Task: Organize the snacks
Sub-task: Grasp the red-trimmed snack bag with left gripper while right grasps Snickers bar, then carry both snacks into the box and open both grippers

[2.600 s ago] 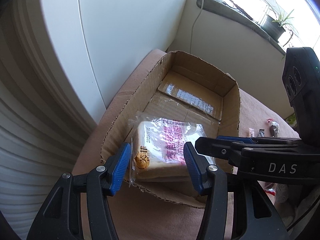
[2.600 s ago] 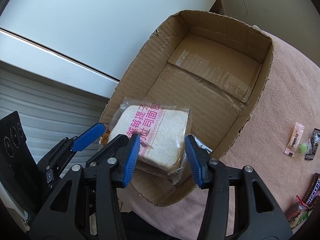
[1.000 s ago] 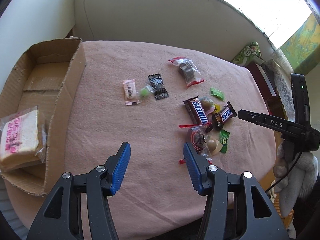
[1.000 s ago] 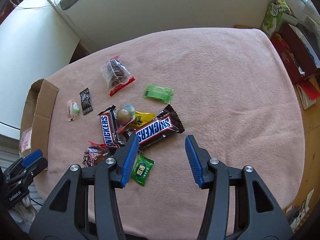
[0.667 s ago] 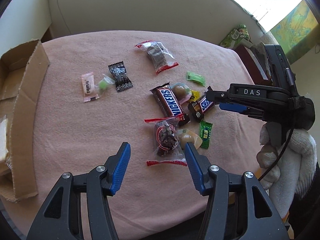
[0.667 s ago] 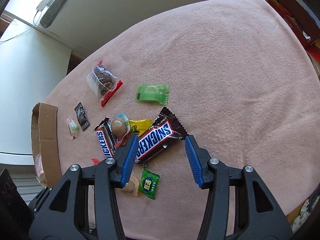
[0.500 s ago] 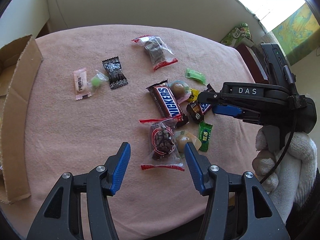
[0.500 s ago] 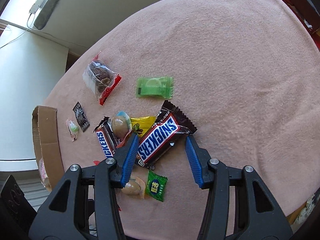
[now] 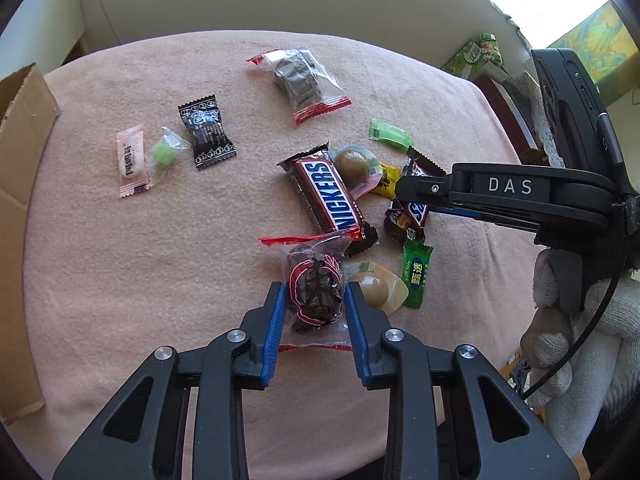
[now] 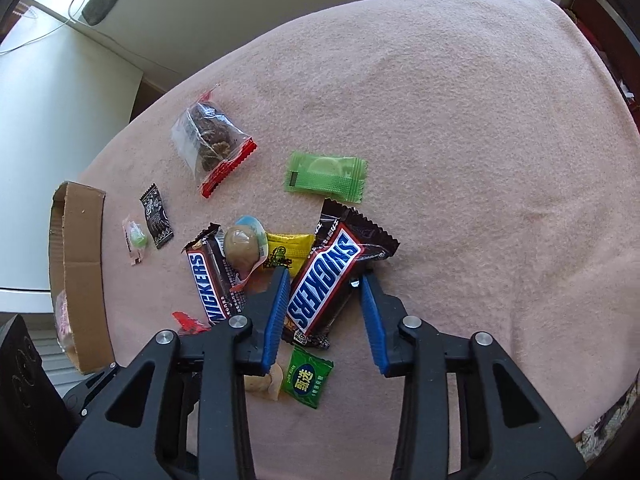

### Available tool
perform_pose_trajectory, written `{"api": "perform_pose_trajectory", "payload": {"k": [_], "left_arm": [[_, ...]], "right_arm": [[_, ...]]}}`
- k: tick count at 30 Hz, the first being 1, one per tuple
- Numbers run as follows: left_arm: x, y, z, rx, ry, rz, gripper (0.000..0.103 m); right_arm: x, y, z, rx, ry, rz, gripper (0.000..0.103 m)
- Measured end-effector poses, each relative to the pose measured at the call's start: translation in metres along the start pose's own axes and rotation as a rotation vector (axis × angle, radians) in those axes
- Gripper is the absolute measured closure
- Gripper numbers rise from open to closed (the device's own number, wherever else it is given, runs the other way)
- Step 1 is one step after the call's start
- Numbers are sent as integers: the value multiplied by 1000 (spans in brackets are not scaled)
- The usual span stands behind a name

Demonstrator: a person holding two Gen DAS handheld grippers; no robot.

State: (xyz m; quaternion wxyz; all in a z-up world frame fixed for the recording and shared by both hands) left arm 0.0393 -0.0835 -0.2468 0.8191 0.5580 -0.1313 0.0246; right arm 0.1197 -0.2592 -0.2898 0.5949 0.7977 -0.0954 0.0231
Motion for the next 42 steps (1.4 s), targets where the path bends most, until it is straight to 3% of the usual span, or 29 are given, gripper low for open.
{"api": "perform_pose_trajectory", "payload": {"k": [10, 25, 42], "left_arm": [[0, 2, -7, 2, 18, 19, 78], [-5, 35, -22, 0, 43, 95, 78], [2, 87, -60, 55, 132, 235, 78]], "right_arm": [[-8, 0, -2, -30, 61, 9, 71], [-26, 43, 12, -32, 61, 95, 73], [-3, 66, -62, 69, 207, 149, 73]]}}
Point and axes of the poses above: each gripper's, at about its wrist camera, not at the fingertips, and y roughly against the way its jaws point, z to its right, x to its top, the point moved 1 cm from there along -y, roughly the way its jaws point, and after that the axes turned 5 degrees about y, right-handed, at the moved point
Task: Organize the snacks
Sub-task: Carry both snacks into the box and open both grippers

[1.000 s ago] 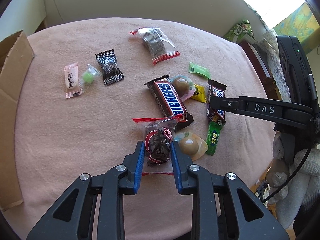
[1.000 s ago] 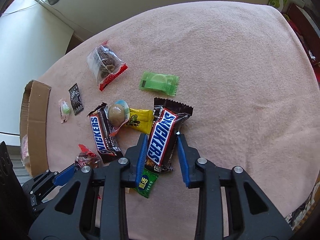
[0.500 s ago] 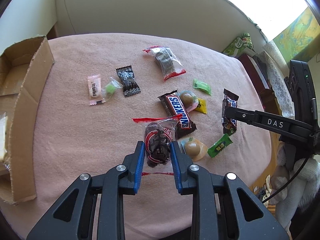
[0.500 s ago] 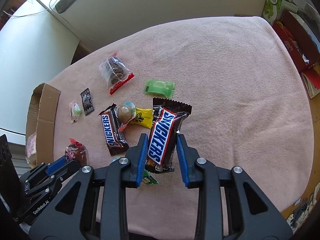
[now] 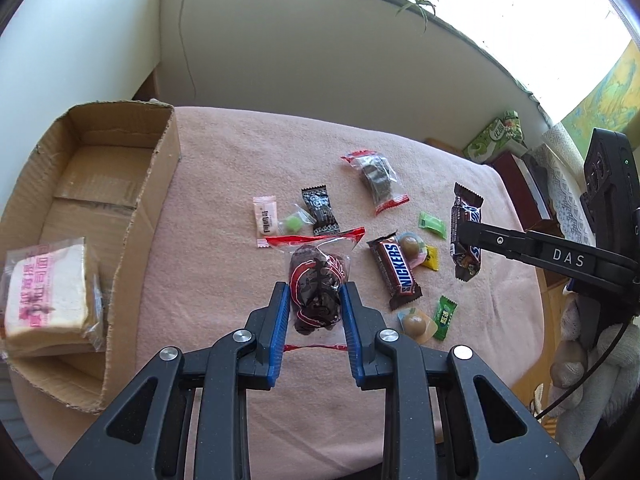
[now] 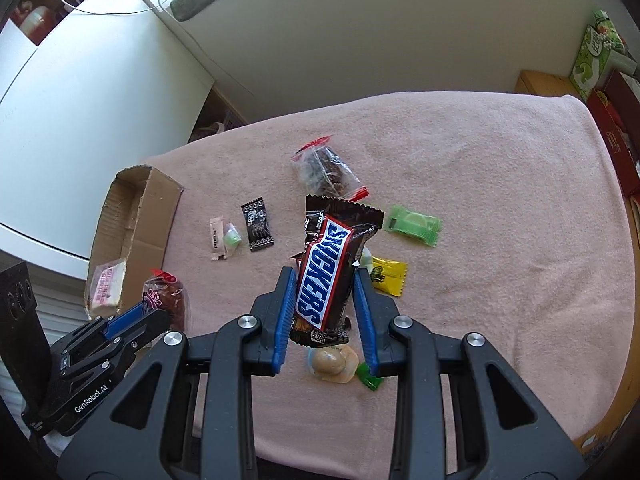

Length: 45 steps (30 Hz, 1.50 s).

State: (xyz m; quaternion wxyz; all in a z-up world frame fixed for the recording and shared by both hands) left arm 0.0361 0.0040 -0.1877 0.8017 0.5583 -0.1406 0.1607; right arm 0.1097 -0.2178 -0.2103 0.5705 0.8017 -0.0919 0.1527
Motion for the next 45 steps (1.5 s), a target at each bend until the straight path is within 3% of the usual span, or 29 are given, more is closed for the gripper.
{"api": "perform_pose_trajectory", "payload": {"k": [8, 25, 32, 45], "left_arm": [[8, 21, -31, 32, 60, 61, 78], [27, 52, -115, 136, 179, 151, 79], [36, 54, -147, 184, 220, 160, 79], [51, 45, -174, 224, 261, 155, 78]], "right_arm": [[14, 2, -50, 79, 97, 6, 73], [40, -32, -172, 129, 319, -31, 73], [51, -50, -212, 139, 382, -45, 73], [63, -95, -261, 129, 457, -92, 72]]}}
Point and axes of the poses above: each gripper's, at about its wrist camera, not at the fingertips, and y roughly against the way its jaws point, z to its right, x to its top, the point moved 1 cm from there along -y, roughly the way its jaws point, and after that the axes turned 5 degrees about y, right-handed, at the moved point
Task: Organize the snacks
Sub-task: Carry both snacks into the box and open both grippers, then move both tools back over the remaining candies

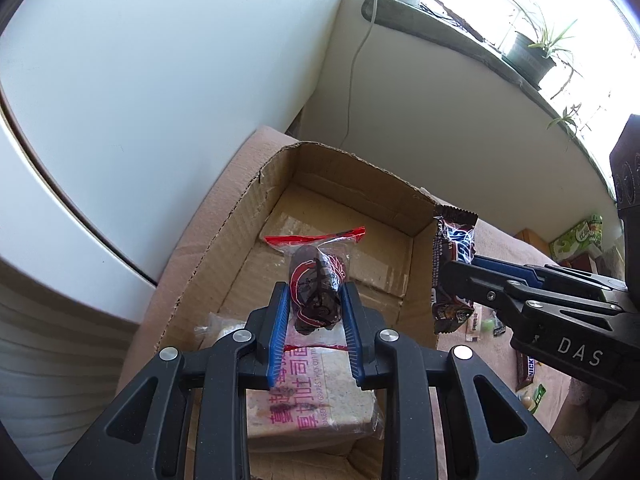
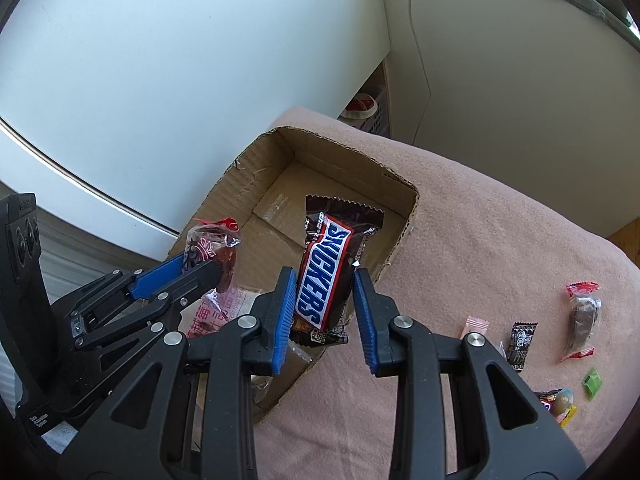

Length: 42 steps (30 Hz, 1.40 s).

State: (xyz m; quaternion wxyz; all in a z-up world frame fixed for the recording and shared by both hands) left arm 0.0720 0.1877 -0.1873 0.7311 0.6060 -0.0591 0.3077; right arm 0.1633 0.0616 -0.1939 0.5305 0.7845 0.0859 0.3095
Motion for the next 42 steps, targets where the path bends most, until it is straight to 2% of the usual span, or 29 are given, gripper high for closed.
{"api": "perform_pose_trajectory", "payload": {"k": [10, 12, 13, 15, 17, 27, 36, 38, 42], "left_arm": [[4, -2, -3, 15, 0, 0, 76], [4, -1, -1, 21, -4, -1, 72], [4, 0, -1, 25, -6, 0, 66], [4, 1, -2, 29, -7, 5, 65], [5, 0, -3, 30, -3, 5, 65], [2, 5, 1, 27, -10, 15, 65], [-12, 22, 21, 2, -63, 42, 65], [-18, 25, 28, 1, -84, 41, 65], [-32, 28, 40, -22, -118, 27, 65]], "right_arm": [[7, -15, -3, 0, 16, -17, 72], [8, -15, -3, 4, 15, -15, 72], [9, -15, -2, 3, 16, -13, 72], [10, -15, -2, -10, 17, -7, 63], [11, -9, -1, -21, 15, 9, 49], [6, 10, 9, -34, 1, 35, 44], [-18, 45, 30, -55, -10, 75, 41], [-28, 54, 39, -62, -20, 88, 37], [-53, 73, 60, -115, -27, 109, 35]]}}
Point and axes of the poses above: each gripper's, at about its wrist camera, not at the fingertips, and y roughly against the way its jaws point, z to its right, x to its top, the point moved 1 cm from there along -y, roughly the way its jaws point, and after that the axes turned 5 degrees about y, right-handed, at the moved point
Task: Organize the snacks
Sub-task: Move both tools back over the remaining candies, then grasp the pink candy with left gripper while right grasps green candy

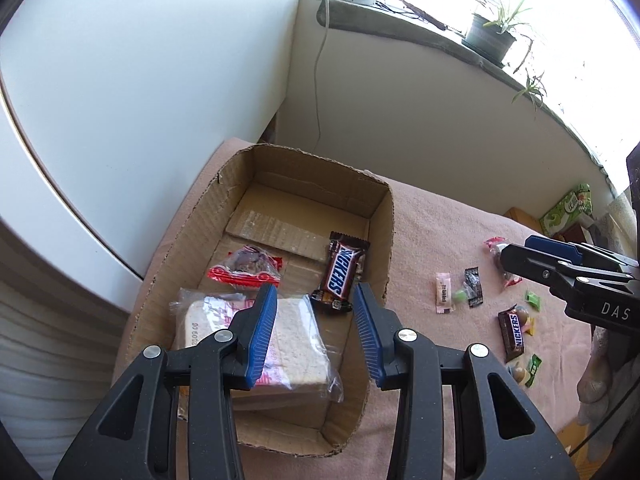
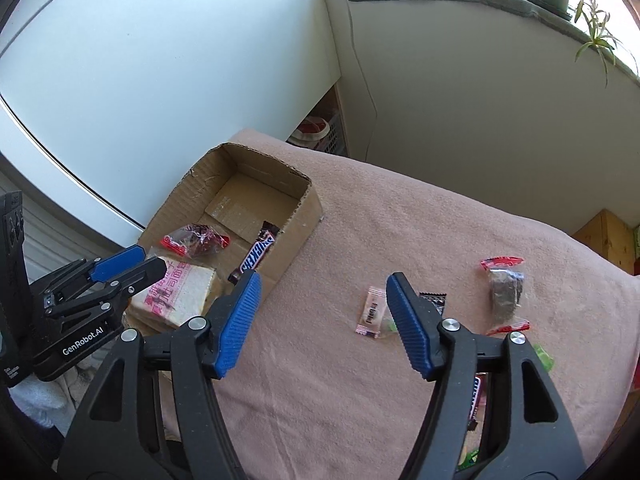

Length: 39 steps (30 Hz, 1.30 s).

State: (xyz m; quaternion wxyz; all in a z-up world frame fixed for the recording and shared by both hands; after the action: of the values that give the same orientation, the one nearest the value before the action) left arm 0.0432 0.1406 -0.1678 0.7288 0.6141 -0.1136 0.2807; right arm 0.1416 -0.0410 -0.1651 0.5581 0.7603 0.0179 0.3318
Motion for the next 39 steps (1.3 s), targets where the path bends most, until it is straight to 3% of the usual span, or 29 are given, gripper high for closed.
{"api": "perform_pose_trajectory", "payload": {"k": [13, 20, 30, 35, 39], "left_arm": [[-34, -11, 57, -102, -87, -93, 65], [-45, -27, 89, -138, -146, -148, 65], [-40, -63, 116, -132, -154, -186, 65], [-30, -84, 125, -113, -136, -198, 65], [-26, -99, 132, -106, -141, -209, 65]], "right_arm": [[-112, 42, 103, -167, -178, -46, 35], [-158, 50, 129, -221, -241, -94, 35], [-198, 31, 143, -172, -396, -155, 35], [-210, 17, 145, -149, -452, -187, 47], [-214, 10, 144, -145, -471, -199, 49]]}}
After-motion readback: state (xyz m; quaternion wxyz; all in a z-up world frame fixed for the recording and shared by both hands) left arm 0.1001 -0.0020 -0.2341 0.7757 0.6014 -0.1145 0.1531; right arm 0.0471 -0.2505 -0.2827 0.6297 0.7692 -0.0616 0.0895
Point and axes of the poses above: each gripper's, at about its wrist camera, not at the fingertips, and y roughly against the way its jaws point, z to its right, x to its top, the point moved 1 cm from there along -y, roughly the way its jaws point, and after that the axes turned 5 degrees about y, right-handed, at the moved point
